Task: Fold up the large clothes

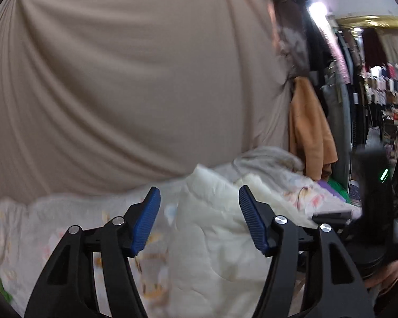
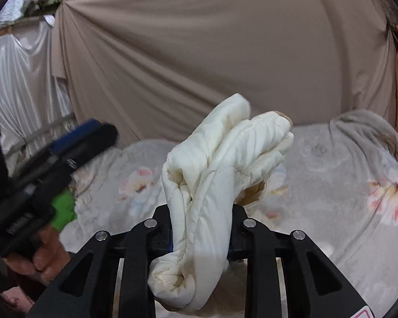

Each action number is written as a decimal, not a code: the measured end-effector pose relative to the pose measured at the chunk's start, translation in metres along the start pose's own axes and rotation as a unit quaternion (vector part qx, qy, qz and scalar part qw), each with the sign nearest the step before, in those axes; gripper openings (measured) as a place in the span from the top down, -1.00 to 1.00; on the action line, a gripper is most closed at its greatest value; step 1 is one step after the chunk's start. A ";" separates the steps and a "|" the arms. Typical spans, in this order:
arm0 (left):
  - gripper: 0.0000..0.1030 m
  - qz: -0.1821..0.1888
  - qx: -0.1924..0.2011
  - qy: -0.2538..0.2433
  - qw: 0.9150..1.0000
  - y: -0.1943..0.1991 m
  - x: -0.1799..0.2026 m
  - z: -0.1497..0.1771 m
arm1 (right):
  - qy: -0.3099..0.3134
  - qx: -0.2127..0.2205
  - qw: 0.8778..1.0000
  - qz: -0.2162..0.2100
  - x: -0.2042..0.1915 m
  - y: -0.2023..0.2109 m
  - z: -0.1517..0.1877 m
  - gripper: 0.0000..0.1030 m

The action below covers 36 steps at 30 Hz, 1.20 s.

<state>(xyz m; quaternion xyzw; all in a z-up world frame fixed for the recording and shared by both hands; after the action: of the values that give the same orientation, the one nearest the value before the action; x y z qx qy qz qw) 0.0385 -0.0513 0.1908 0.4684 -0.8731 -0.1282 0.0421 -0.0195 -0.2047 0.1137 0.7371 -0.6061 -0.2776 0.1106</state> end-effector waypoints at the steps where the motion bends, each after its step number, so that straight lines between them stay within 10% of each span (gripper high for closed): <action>1: -0.17 0.006 -0.022 0.019 1.000 -0.002 -0.011 0.015 | -0.019 -0.019 1.000 0.011 0.013 -0.008 0.020 0.52; 7: -0.29 0.027 -0.156 0.078 0.984 -0.029 -0.053 0.119 | -0.192 -0.014 0.980 0.044 0.131 0.048 0.116 0.52; 14: -0.56 0.200 -0.299 0.268 0.894 -0.099 -0.015 0.210 | -0.278 -0.022 0.960 0.042 0.177 0.049 0.165 -0.11; 23: -0.91 0.279 -0.323 0.330 0.842 -0.129 0.026 0.231 | -0.256 -0.079 0.963 -0.003 0.170 0.008 0.159 -0.61; 26: -0.80 0.284 -0.314 0.317 0.848 -0.127 0.031 0.221 | -0.228 -0.067 0.971 -0.003 0.158 0.011 0.147 -0.10; 28: -0.60 0.280 -0.293 0.286 0.868 -0.122 0.033 0.204 | -0.199 -0.059 0.978 0.012 0.147 0.015 0.135 0.19; 36: -0.34 0.263 -0.178 0.244 0.916 -0.090 -0.023 0.123 | -0.080 0.044 0.996 -0.010 0.067 0.029 0.053 0.37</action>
<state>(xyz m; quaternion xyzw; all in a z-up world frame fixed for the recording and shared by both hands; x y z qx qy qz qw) 0.1000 -0.0570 0.0498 0.2231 -0.8903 -0.1477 0.3685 -0.0651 -0.2665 0.0667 0.7225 -0.6172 -0.3103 0.0265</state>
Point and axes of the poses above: each gripper's, at about its wrist camera, not at the fingertips, and y roughly against the way its jaws point, x to its right, z to its underside, the point moved 6 cm from there along -y, roughly the way its jaws point, and after that the axes turned 2 degrees about x, right-handed, at the moved point
